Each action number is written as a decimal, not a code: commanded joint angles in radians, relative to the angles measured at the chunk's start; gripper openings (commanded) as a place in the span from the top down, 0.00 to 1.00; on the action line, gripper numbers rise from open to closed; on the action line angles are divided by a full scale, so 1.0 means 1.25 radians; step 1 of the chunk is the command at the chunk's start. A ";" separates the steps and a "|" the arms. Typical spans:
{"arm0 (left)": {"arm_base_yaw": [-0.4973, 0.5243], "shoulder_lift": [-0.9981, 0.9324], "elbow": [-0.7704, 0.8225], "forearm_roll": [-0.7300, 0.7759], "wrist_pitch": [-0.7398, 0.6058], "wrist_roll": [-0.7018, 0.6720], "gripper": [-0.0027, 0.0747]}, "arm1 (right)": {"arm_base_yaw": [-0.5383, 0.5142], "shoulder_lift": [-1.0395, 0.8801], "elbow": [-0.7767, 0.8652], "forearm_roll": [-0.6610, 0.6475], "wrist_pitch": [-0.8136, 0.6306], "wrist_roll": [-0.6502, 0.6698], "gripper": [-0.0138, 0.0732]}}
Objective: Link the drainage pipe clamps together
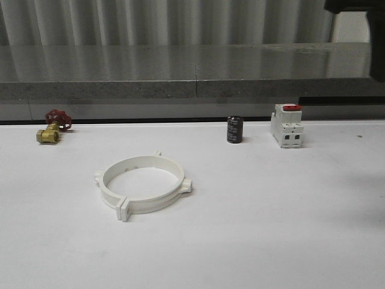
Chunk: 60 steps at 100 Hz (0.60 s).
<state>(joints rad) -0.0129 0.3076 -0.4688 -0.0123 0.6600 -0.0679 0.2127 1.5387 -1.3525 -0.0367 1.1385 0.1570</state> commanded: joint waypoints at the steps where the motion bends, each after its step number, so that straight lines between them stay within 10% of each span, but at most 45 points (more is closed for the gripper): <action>1: 0.001 0.006 -0.021 -0.004 -0.067 0.000 0.99 | -0.043 -0.070 0.011 0.000 -0.026 0.032 0.91; 60: 0.001 0.006 -0.021 -0.004 -0.067 0.000 0.99 | -0.143 -0.348 0.301 -0.061 -0.231 0.069 0.92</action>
<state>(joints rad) -0.0129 0.3076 -0.4688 -0.0123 0.6600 -0.0679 0.0407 1.1854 -1.0023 -0.0672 0.9552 0.2405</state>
